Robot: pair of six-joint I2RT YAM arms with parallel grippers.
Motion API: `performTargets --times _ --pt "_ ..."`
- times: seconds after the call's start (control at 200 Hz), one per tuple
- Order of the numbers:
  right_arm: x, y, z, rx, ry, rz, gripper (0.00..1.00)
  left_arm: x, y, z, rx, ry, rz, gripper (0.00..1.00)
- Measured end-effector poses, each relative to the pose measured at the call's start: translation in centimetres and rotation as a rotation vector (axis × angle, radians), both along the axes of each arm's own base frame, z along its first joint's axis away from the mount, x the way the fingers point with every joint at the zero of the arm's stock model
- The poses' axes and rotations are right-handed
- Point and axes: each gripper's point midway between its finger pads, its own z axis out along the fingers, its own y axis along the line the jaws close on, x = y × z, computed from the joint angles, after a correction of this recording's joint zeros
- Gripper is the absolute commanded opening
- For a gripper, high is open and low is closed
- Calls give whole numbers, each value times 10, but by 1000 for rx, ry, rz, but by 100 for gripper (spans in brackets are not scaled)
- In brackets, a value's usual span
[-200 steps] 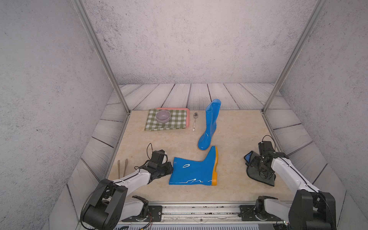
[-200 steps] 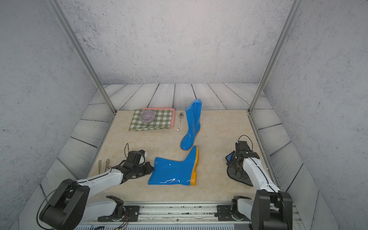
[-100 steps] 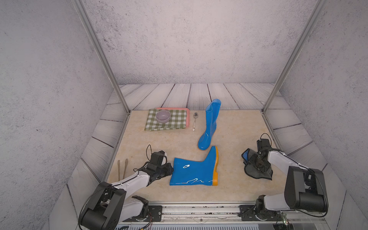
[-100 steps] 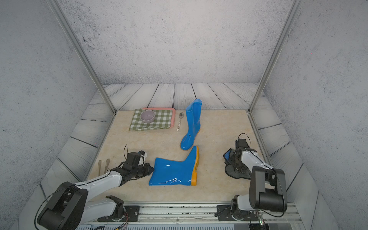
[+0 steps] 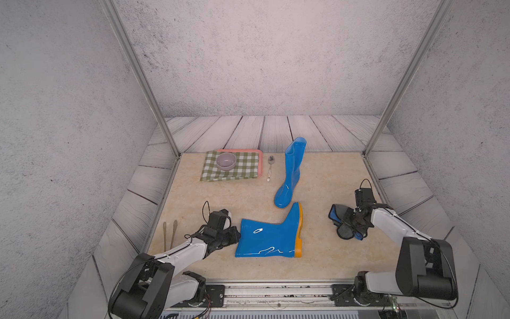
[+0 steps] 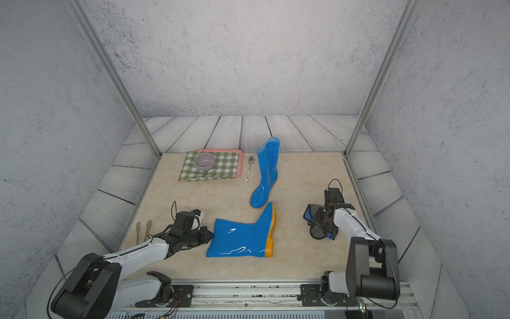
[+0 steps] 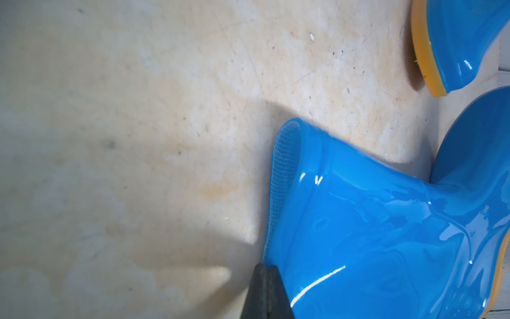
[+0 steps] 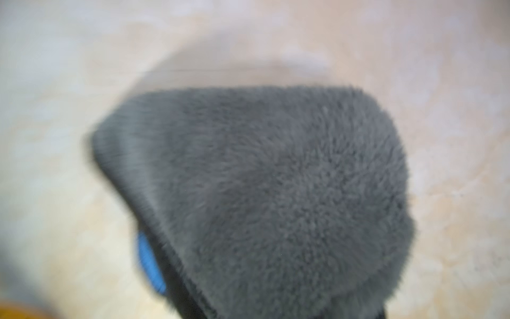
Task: Wipe the rubber boots with a cloth
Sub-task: Pick up the cleaning item at the center of the board, then wipe the dirt off the rubber boot.
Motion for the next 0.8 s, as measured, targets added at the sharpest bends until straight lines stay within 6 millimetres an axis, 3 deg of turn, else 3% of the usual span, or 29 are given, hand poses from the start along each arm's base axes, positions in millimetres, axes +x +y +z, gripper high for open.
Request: performTargets --times 0.105,0.195,0.305,0.41,0.661,0.801 --pt "14 39 66 -8 -173 149 0 0 0 0 -1 -1 0 0" --pt "22 89 120 15 -305 310 0 0 0 0 -2 -3 0 0" --pt "16 144 149 48 -365 476 0 0 0 0 -2 -3 0 0" --pt "6 188 143 58 -327 605 0 0 0 0 -3 -7 0 0" --pt "6 294 85 -9 -155 862 0 -1 0 1 -6 -12 0 0" --pt "11 341 65 -27 -122 958 0 -1 0 1 -6 -12 -1 0"
